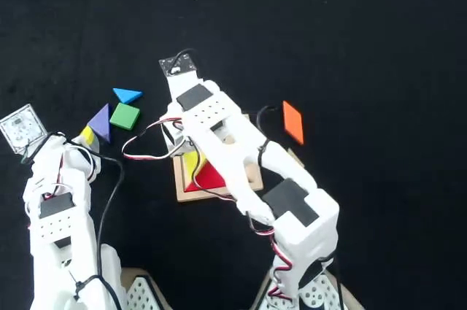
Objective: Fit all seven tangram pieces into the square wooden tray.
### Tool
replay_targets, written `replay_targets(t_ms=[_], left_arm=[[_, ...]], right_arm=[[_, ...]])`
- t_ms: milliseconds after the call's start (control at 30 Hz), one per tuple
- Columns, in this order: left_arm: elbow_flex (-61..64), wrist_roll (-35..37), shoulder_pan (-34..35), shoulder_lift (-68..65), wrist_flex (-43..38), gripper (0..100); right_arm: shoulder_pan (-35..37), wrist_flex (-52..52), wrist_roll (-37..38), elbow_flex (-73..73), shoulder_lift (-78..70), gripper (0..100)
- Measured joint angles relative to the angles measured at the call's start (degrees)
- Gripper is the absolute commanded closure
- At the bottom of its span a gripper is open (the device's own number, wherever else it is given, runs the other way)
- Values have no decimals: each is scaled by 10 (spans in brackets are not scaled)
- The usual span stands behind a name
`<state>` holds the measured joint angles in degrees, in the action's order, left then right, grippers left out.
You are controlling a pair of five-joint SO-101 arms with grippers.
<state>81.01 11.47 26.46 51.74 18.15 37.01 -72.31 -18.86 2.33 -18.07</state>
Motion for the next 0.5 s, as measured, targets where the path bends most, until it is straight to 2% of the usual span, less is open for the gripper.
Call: replay_targets(t_ms=[133, 300, 500], left_arm=[[0, 0, 0, 0, 0, 780], [0, 0, 0, 0, 0, 780], [0, 0, 0, 0, 0, 780]], right_arm=[[0, 0, 0, 0, 0, 773], [10, 0, 19, 0, 0, 636], [17, 0, 25, 0, 0, 652]])
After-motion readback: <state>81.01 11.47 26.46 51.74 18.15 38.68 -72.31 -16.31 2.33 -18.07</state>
